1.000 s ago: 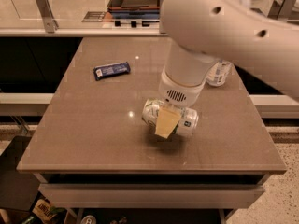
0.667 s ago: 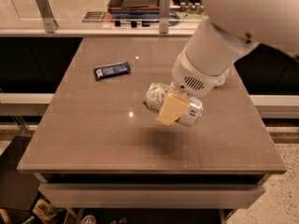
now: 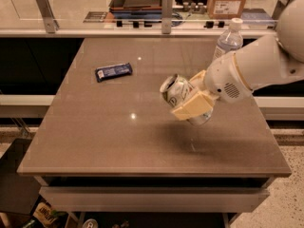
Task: Place 7up can upright
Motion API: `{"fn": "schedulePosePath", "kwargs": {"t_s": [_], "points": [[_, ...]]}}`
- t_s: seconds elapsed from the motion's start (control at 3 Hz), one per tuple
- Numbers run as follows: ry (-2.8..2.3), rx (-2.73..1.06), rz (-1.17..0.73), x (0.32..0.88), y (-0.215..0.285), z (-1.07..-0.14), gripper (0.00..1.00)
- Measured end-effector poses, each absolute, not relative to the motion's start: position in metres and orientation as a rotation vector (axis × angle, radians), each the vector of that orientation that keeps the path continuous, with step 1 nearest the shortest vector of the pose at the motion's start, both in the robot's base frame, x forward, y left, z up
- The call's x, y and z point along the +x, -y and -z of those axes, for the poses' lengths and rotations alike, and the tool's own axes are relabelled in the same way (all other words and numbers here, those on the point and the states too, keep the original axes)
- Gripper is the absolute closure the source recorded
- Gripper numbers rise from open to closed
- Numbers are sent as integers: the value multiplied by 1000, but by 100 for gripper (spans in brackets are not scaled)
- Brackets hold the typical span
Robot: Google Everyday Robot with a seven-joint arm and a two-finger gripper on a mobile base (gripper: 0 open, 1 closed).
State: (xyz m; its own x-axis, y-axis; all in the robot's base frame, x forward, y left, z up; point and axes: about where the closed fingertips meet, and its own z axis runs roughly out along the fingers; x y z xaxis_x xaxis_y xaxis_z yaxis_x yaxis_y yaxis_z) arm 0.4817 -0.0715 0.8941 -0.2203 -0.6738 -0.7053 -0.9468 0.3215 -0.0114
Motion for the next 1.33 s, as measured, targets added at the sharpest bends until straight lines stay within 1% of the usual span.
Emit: {"fn": "schedulePosePath", "kwargs": {"t_s": [0.33,0.67,1.33], "points": [[-1769,-1371,-751,479,64,-904,100],[-1597,-1328,-801,464,61,-909,100],[-1625,-1246,-813,464,66,-900,100]]}}
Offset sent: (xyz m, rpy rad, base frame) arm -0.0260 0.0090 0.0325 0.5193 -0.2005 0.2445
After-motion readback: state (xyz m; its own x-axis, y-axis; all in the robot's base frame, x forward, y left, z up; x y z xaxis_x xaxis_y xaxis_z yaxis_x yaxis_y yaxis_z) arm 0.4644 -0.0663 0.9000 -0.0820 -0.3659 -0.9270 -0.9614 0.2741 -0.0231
